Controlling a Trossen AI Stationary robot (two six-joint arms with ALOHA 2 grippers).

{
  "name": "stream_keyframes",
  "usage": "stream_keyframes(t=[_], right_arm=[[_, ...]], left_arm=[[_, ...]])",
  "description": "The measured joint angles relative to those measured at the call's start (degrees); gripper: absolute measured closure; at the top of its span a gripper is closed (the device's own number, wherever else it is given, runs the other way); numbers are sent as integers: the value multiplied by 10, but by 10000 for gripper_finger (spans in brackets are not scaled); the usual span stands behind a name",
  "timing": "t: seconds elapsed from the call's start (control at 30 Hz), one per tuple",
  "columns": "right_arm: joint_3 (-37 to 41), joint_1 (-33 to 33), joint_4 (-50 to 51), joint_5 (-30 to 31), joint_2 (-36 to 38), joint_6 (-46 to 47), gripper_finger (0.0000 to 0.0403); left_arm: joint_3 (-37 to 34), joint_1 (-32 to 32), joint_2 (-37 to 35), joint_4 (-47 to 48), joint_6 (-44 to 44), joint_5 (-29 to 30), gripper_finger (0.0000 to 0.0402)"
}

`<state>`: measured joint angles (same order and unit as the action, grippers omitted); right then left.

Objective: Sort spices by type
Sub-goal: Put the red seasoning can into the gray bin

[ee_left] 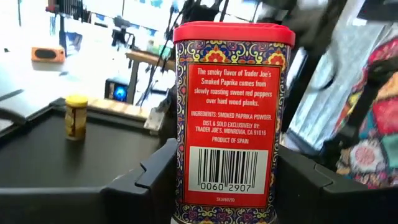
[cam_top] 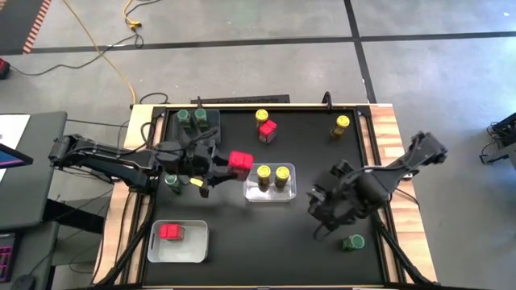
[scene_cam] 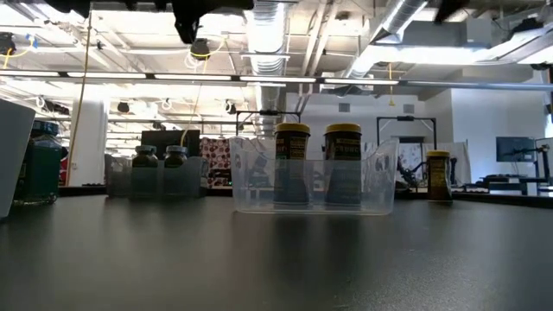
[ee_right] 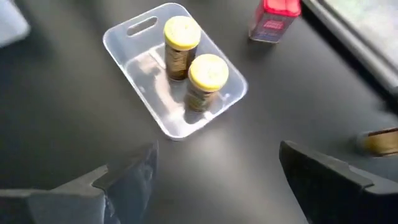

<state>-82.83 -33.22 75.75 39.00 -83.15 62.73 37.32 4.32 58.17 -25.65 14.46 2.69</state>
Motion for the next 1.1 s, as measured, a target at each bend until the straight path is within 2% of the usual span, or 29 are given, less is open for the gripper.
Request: stream_keyframes(t=[0.1,0.27,0.4,0.47,0.57,0.73,0.83,0.93,1.1], right_arm=[[130,-7,-174,5,74,-23,44],[322,33,-560,-5,181,-199,45],[427,97,-856,-71,227,-342,45],[454,126,-949,-75,232,-373,45],[460,160,-992,-91,230,-376,45],[441,189,-992,-108,205,-403,45],[417,200,-997,-112,183,-456,45],[388,212,-1028,-143,156,-496,45],[330,231,-1038,-187,105,-513,45]], left_arm=[[0,3,4,-20,3,20,206],[0,3,31,-51,15,35,206],[0,3,64,-77,19,43,205],[0,3,77,-97,20,44,205],[7,3,87,-115,28,44,204],[23,3,87,-115,16,44,204],[32,3,87,-114,0,44,204],[35,3,87,-116,-16,44,203],[35,3,87,-113,-22,43,203]])
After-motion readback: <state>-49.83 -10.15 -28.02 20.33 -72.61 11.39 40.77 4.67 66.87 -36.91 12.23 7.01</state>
